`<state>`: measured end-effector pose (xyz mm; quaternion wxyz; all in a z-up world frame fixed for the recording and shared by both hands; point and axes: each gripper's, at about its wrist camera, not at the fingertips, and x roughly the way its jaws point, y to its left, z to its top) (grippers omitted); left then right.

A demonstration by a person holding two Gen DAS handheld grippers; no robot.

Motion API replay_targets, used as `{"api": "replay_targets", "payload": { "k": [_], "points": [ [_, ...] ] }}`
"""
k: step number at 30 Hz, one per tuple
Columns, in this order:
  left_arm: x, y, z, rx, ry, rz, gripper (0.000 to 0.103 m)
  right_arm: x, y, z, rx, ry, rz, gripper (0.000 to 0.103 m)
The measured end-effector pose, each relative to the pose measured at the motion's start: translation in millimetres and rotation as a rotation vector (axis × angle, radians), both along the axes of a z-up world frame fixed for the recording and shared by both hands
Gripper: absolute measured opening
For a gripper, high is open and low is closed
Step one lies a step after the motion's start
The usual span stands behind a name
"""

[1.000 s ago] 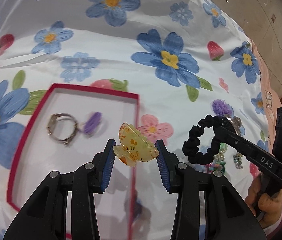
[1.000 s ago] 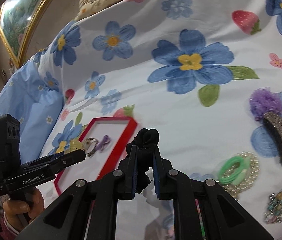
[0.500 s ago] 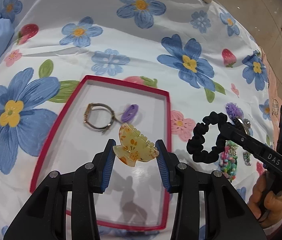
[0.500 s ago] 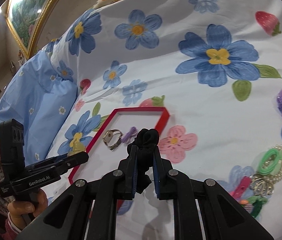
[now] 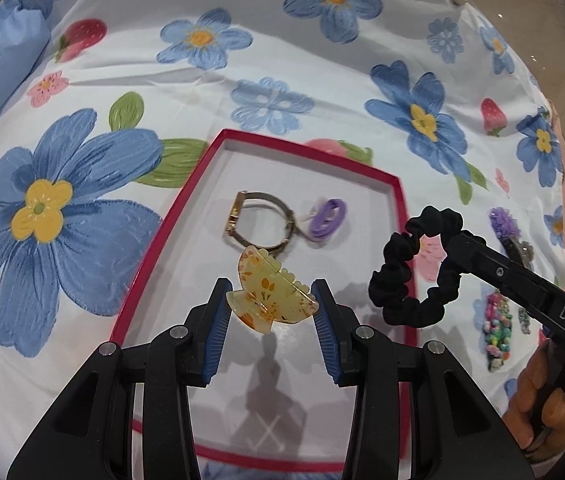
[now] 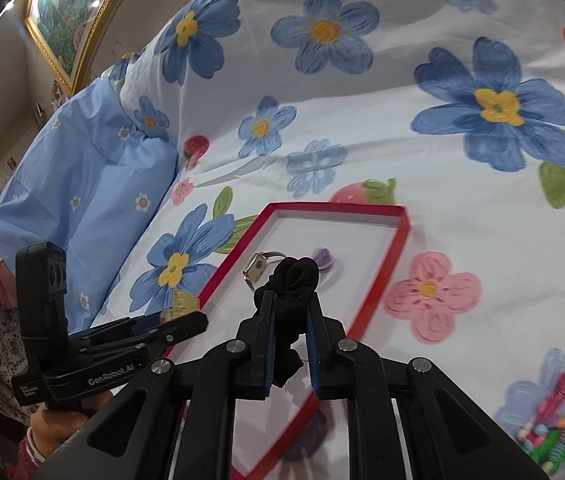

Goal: Organize jewelry
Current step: 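Carry claw clip into tray with left tool while right tool drops scrunchie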

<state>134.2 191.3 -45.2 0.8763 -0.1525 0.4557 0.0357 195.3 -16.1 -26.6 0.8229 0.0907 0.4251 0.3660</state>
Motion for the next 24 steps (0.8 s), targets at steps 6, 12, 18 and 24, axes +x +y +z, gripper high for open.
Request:
{"api": "replay_targets", "payload": {
  "k": [6, 12, 18, 24],
  "points": [
    [22, 6, -21, 0.016, 0.044, -0.004, 0.039, 16, 21, -20, -0.036, 0.029, 0.014, 0.013],
    [39, 9, -38, 0.026, 0.087, -0.005, 0.039, 32, 32, -40, -0.101, 0.048, 0.024, 0.014],
    [45, 8, -48, 0.026, 0.110, -0.005, 0.039, 42, 34, -51, -0.156, 0.065, 0.035, 0.018],
    [49, 7, -51, 0.043, 0.112, -0.004, 0.039, 42, 37, -53, -0.173, 0.059, 0.052, 0.018]
  ]
}}
